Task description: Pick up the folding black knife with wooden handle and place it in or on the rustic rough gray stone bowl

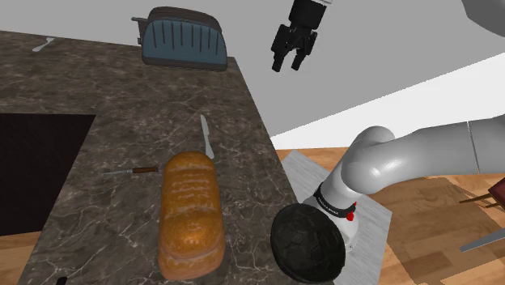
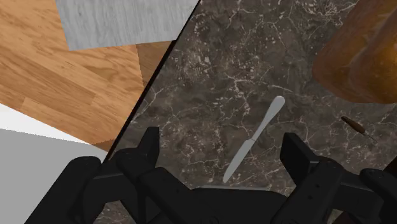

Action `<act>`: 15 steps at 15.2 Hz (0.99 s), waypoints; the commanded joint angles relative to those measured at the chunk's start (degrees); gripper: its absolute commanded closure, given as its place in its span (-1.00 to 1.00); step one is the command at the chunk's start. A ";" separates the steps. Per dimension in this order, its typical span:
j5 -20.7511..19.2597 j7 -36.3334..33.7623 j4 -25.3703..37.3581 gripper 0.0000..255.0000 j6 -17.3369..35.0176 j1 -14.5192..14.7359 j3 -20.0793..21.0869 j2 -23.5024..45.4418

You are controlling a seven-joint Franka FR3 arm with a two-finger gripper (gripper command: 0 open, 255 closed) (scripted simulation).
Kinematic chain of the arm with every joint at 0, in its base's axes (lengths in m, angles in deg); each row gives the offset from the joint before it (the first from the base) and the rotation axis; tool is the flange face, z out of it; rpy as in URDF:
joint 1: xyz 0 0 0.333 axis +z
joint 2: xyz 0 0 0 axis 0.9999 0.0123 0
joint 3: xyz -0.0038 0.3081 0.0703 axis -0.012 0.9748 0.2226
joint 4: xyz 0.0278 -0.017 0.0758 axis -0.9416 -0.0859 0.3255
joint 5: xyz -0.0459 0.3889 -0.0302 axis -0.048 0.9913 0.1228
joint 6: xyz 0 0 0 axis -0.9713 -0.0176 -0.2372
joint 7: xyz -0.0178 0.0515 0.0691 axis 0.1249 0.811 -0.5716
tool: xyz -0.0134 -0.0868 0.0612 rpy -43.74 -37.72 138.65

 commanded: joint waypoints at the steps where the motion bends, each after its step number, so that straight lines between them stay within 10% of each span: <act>1: 0.00 0.00 0.00 -1.00 0.00 0.00 0.00 0.00; 15: 0.30 8.56 5.71 -1.00 16.94 8.08 8.08 23.38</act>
